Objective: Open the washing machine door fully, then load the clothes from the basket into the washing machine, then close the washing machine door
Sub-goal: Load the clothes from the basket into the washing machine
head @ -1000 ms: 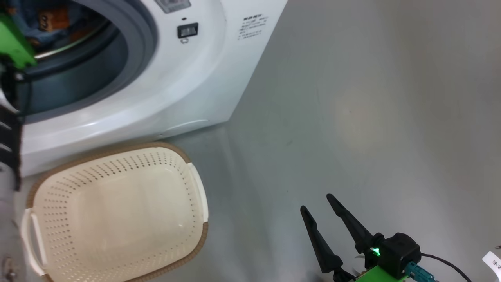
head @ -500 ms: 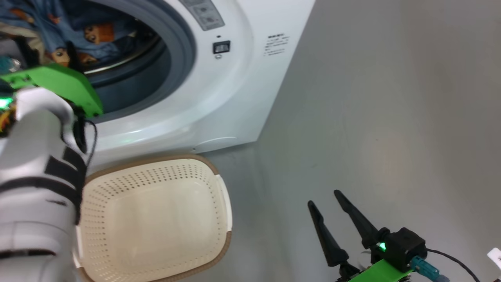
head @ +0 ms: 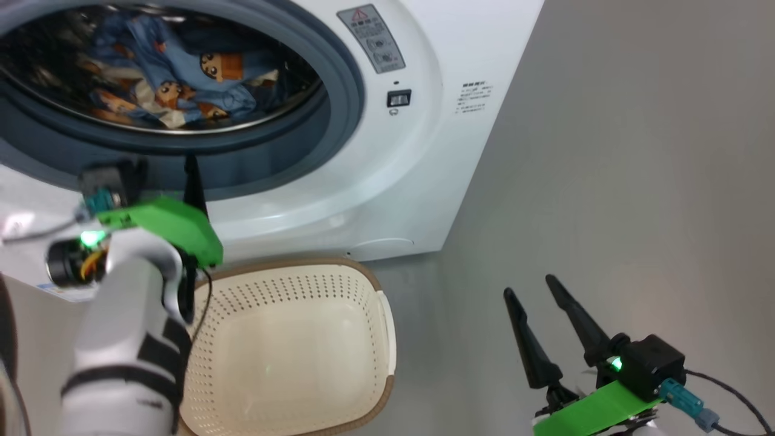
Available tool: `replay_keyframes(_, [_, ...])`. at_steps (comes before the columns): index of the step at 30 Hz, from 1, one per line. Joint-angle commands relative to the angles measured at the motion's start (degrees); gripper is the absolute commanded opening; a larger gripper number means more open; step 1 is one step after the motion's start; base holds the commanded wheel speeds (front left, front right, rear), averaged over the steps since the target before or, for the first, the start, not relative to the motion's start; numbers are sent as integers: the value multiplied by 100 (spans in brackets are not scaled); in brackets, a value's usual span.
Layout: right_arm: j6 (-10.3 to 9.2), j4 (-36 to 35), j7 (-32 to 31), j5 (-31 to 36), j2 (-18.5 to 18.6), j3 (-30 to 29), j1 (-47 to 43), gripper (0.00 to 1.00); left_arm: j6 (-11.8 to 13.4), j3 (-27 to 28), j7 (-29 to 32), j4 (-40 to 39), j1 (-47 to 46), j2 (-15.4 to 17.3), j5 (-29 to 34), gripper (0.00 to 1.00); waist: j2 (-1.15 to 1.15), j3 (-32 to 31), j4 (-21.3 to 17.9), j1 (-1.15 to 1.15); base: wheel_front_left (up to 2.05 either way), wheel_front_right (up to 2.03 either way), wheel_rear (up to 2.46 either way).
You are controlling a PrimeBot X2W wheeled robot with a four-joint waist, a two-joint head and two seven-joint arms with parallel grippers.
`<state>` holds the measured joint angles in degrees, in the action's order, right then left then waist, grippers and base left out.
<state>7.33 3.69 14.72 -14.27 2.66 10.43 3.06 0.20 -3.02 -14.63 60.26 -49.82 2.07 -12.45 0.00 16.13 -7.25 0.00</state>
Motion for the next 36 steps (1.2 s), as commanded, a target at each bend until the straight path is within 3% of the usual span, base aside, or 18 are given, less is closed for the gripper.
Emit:
replay_keyframes(1, [16,-115,28,-11,21,95,101,100,-9,113,-36,-246,193,134,-62,100,0,-148,88,0,0,0,0])
replay_keyframes(11, [16,-45,28,57,21,8,6,100,-157,-134,-36,-1505,1641,84,-192,100,0,-605,100,0,0,0,0])
replay_keyframes(25, [16,-44,28,168,125,-322,-422,100,331,-179,-37,-3619,3878,81,-196,100,0,-1279,278,0,0,0,0])
replay_keyframes(36, [16,-41,28,149,230,-353,-606,100,432,-169,-37,-4617,4923,81,-205,100,0,-1530,502,0,0,0,0])
